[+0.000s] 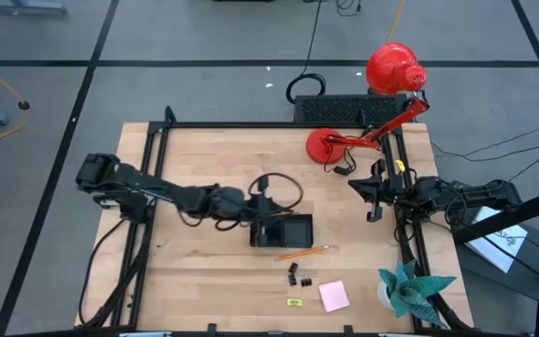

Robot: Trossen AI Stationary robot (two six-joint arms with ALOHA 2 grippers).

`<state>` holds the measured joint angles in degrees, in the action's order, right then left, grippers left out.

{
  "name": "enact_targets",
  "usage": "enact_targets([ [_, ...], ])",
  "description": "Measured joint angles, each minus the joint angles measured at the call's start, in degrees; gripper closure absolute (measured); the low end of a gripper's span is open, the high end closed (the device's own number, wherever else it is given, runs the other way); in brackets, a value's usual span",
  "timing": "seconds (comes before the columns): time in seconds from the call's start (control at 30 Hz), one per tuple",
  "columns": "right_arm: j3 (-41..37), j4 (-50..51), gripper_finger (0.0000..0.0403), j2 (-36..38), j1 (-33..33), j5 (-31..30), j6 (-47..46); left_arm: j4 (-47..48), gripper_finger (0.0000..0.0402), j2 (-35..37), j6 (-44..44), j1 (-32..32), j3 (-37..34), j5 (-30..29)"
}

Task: Pick and place office supplies into organizer
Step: Put the left pencil into the top left compartment of the desk organizer

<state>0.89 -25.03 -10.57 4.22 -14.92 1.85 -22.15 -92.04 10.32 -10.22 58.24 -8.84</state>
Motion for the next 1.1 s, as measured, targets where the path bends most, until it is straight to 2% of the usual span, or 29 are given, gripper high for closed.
enact_targets([
  [0.1, 0.0, 0.01, 0.0399, 0.0, 0.01, 0.0, 0.04, 0.21, 0.0375, -3.02, -0.08, 1.71, 0.0, 3.25],
  [0.23, 0.0, 0.01, 0.0399, 0.0, 0.01, 0.0, 0.28, 1.41, 0.0382, -4.91, -0.54, 3.5, 0.0, 4.46],
  [0.6, -0.01, 0.03, 0.0399, 0.0, -0.01, 0.0, 0.5, 4.7, 0.038, -5.12, -2.96, 5.18, 0.0, 7.54],
  [0.83, 0.0, 0.03, 0.0399, 0.0, -0.01, 0.0, 0.37, 5.23, 0.0395, -5.12, -2.45, 5.16, -0.1, 10.37],
  [0.93, -0.01, 0.03, 0.0399, 0.0, 0.0, 0.0, 0.37, 2.08, 0.0393, -5.1, -3.0, 5.18, -2.72, 10.37],
  [1.1, 0.0, 0.04, 0.0399, 0.0, 0.0, 0.0, 0.37, -8.95, 0.039, -5.1, -5.73, 5.8, -10.34, 10.41],
])
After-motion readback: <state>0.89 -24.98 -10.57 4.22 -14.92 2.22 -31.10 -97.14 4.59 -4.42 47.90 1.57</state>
